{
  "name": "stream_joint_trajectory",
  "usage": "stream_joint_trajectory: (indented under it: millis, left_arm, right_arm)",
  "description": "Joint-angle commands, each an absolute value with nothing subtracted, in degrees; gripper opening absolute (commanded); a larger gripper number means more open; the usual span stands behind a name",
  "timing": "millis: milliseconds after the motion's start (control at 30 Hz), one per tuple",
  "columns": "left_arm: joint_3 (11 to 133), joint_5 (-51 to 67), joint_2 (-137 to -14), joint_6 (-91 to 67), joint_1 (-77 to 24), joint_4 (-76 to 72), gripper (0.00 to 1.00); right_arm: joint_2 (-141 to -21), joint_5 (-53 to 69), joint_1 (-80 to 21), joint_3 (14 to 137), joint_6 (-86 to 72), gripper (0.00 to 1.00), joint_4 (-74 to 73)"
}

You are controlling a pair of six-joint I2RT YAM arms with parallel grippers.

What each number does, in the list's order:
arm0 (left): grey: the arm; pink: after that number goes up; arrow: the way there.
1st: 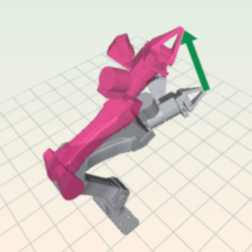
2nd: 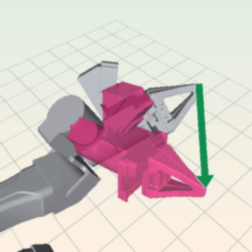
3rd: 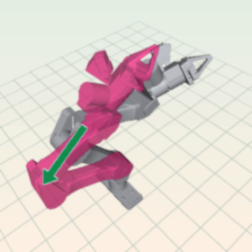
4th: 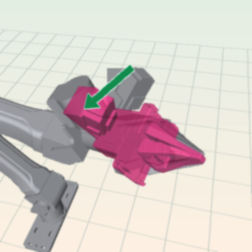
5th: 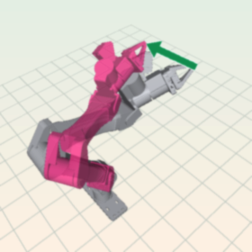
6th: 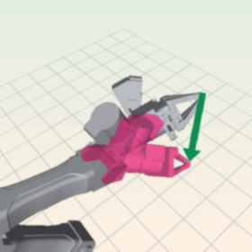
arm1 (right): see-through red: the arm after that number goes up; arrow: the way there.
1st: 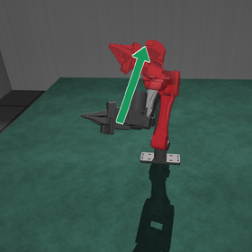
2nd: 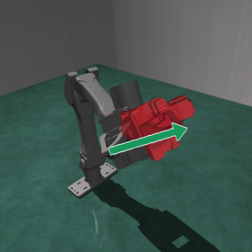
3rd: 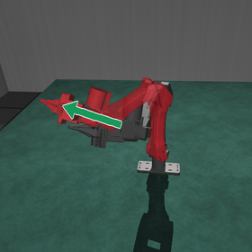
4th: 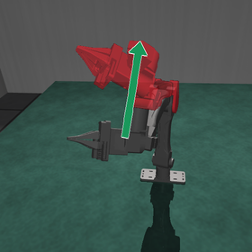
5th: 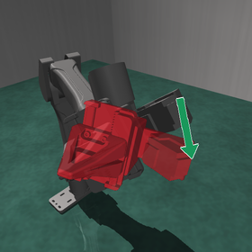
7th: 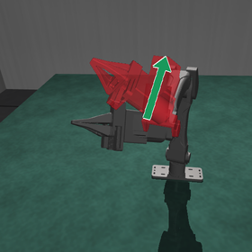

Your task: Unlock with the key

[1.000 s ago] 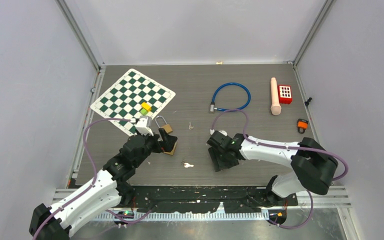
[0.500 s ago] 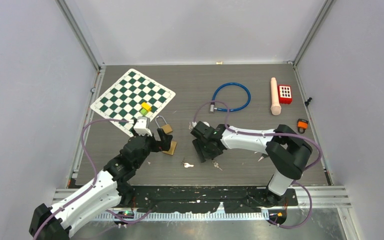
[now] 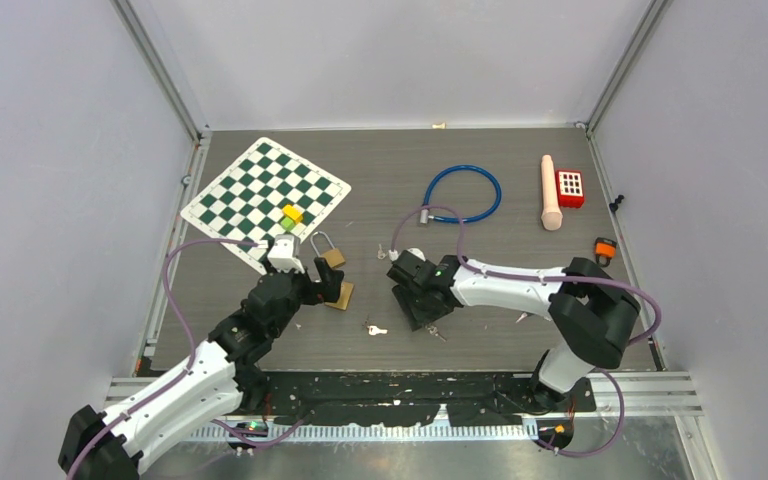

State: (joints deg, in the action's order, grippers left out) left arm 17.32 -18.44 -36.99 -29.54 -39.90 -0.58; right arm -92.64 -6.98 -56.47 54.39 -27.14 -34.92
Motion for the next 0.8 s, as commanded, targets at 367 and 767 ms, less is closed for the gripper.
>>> stream_joint_trajectory:
  millis: [367, 767]
  left_arm:
    - [16.8, -18.4, -37.1, -29.5, -39.9, -4.1, 0.94]
    - [19.0, -7.8, -37.1, -35.2, -39.9, -6.2, 0.94]
  right_arm:
    - [-89.5, -6.6, -56.6, 48.1, -27.3, 0.4, -31.5]
    - [-85.2, -6.5, -56.6, 42.6, -23.5, 0.06, -22.4]
